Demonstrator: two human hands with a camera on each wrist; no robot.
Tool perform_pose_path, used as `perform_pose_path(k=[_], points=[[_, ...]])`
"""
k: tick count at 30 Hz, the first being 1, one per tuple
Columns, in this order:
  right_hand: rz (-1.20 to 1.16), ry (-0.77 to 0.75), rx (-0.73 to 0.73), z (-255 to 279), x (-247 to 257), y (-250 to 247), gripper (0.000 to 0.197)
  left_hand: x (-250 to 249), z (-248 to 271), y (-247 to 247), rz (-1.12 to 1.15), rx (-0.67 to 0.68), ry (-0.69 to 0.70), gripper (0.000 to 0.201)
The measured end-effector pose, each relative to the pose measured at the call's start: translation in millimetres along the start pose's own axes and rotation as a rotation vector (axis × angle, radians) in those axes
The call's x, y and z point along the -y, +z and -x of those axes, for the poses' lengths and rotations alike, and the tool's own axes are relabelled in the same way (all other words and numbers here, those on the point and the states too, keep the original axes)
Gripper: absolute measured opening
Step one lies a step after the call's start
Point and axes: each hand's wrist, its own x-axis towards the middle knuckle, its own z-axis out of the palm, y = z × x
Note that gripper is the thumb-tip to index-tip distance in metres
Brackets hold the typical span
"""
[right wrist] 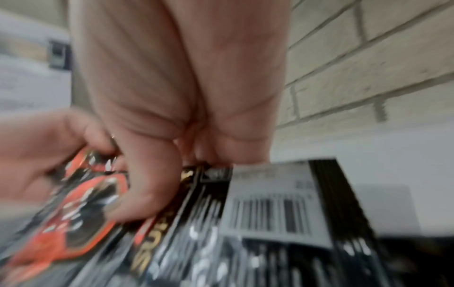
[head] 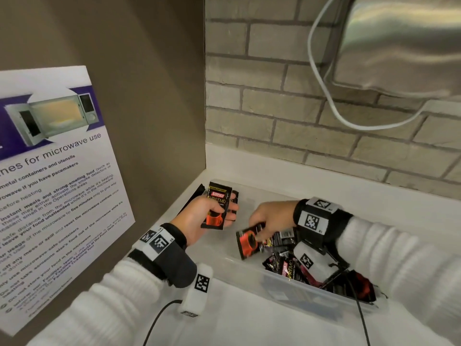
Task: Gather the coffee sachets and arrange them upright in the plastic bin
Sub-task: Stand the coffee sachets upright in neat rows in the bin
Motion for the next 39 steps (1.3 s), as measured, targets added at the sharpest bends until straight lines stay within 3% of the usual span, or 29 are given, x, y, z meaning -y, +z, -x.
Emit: perform_pose_path(k=[5, 9, 14, 16, 19, 22, 25, 28, 29, 32, 36, 39], points=[[-0.223, -0.026, -0.311, 21.1, -10.3, -26.6, 0.013, -3.7, -0.1, 2.8, -0.008, -0.040, 0.012, 0.025], [-0.321, -0.085, -0.411, 36.1, -10.5, -42.0, 0.011, -16.6, -5.3, 8.6, 0.040, -0.037, 0.003, 0.029], [-0.010, -0.175, -0.372, 35.7, 6.4, -46.4, 0.024, -24.0, -13.0, 15.5, -0.066, 0.075, -0.092, 0.050], [0.117, -0.221, -0.425, 30.6, 15.8, -46.3, 0.027, -22.4, -14.3, 22.3, -0.055, 0.133, -0.140, 0.054], [0.123, -0.264, -0.573, 23.7, 23.8, -47.2, 0.031, -20.3, -16.8, 28.9, 0.039, 0.201, -0.168, 0.061], [-0.031, -0.255, -0.778, 19.5, 23.7, -45.7, 0.046, -21.5, -16.4, 26.4, 0.087, 0.147, -0.161, 0.062], [-0.159, -0.147, -0.912, 19.0, 16.3, -47.0, 0.053, -18.6, -14.6, 22.4, 0.056, 0.100, -0.070, 0.039], [-0.379, -0.093, -1.042, 16.1, 8.4, -46.3, 0.019, -18.0, -13.8, 18.2, 0.141, 0.074, -0.018, 0.023], [-0.552, -0.102, -1.048, 16.2, 7.5, -45.3, 0.007, -19.3, -13.2, 17.2, 0.173, 0.071, -0.005, 0.025], [-1.040, -0.167, -0.968, 12.9, 9.1, -38.1, 0.019, -20.6, -12.7, 16.8, 0.202, 0.088, 0.036, 0.039], [-1.144, -0.131, -0.945, 7.3, 16.9, -28.1, 0.018, -21.2, -11.8, 24.1, 0.110, 0.070, 0.070, 0.033], [-1.384, -0.245, -0.875, 5.6, 17.6, -27.5, 0.024, -20.5, -11.1, 25.0, 0.107, 0.073, 0.057, 0.033]])
